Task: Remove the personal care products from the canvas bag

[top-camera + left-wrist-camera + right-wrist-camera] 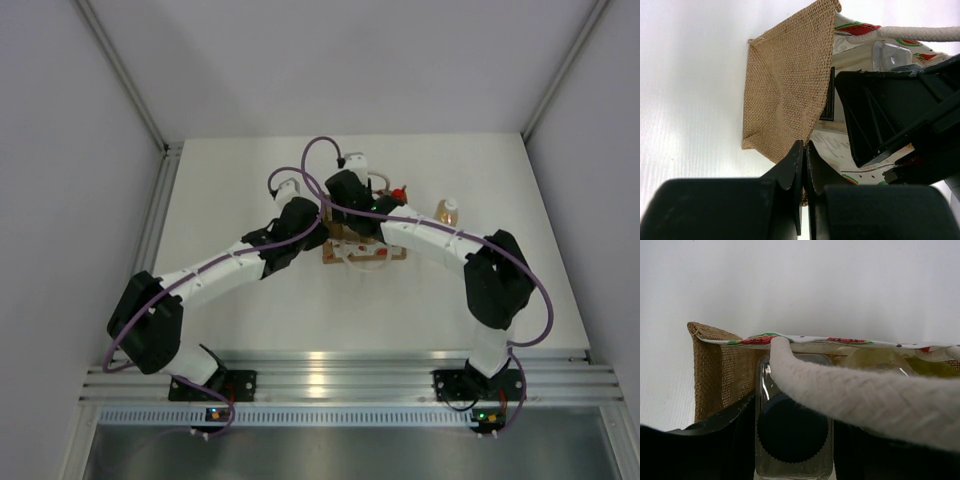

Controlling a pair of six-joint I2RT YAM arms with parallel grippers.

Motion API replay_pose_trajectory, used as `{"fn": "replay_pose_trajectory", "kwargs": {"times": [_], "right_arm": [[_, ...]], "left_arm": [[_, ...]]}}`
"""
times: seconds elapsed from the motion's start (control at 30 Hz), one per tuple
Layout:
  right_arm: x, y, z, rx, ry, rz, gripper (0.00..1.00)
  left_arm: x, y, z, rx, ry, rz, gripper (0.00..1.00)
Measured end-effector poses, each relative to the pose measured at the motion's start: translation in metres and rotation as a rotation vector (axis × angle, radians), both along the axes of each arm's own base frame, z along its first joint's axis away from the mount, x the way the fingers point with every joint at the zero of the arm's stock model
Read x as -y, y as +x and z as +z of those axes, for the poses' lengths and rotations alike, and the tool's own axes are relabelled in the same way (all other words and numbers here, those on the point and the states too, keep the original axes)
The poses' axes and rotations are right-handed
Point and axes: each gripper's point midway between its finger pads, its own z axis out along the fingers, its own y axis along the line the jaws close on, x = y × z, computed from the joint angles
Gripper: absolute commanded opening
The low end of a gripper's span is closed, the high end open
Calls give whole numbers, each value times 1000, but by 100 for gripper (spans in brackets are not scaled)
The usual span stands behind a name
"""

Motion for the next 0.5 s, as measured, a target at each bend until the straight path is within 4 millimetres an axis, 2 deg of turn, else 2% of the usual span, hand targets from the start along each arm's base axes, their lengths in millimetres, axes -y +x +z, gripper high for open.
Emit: {"fn": "replay_pose_trajectory", "kwargs": {"times": [0.33, 0.5], "right_arm": [[-1, -11, 5, -29, -20, 44, 0], [2, -19, 28, -20, -4, 71, 0]], "left_arm": [[0, 0, 0, -2, -1, -1, 0], [1, -1, 0, -3, -2, -3, 0]]}}
